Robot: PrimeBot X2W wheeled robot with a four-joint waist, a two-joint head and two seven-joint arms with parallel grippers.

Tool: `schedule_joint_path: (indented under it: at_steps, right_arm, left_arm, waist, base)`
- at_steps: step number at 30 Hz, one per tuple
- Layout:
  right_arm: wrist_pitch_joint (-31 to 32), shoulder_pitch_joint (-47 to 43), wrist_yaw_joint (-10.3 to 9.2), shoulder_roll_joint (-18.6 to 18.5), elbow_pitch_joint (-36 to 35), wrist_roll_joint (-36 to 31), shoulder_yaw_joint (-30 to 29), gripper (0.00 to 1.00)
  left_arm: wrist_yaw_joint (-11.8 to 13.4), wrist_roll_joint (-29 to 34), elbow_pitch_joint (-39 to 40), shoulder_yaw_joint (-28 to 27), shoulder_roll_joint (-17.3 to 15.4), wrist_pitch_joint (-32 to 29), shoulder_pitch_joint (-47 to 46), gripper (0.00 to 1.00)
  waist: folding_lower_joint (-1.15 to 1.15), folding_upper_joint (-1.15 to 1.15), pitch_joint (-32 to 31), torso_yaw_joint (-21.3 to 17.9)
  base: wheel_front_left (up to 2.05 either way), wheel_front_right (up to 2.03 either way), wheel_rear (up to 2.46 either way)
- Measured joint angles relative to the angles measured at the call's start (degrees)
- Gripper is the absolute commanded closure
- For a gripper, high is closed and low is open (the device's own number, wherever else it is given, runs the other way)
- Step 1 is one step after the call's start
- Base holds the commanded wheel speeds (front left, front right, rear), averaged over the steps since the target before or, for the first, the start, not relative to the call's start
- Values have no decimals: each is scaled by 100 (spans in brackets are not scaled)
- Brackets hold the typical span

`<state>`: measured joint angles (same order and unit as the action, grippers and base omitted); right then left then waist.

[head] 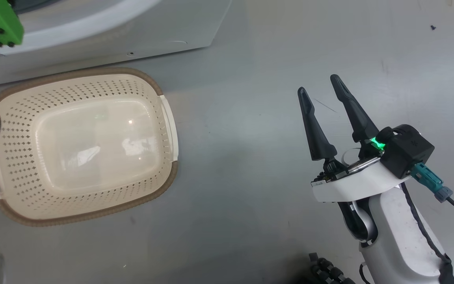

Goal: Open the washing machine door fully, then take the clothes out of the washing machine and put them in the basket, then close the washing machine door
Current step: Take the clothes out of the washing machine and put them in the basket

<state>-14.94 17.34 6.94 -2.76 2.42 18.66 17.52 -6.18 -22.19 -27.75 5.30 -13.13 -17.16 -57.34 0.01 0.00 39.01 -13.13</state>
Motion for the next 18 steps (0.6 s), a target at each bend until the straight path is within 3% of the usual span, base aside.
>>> schedule_joint_path:
  at_steps: [18]
  right_arm:
    - [0, 235, -55, 7, -32, 357, 293, 0]
  left_arm:
    - [-14, 191, -308, -141, -868, -505, -1396, 0]
  waist:
    - [0, 0, 507, -559]
  base:
    - [0, 0, 0]
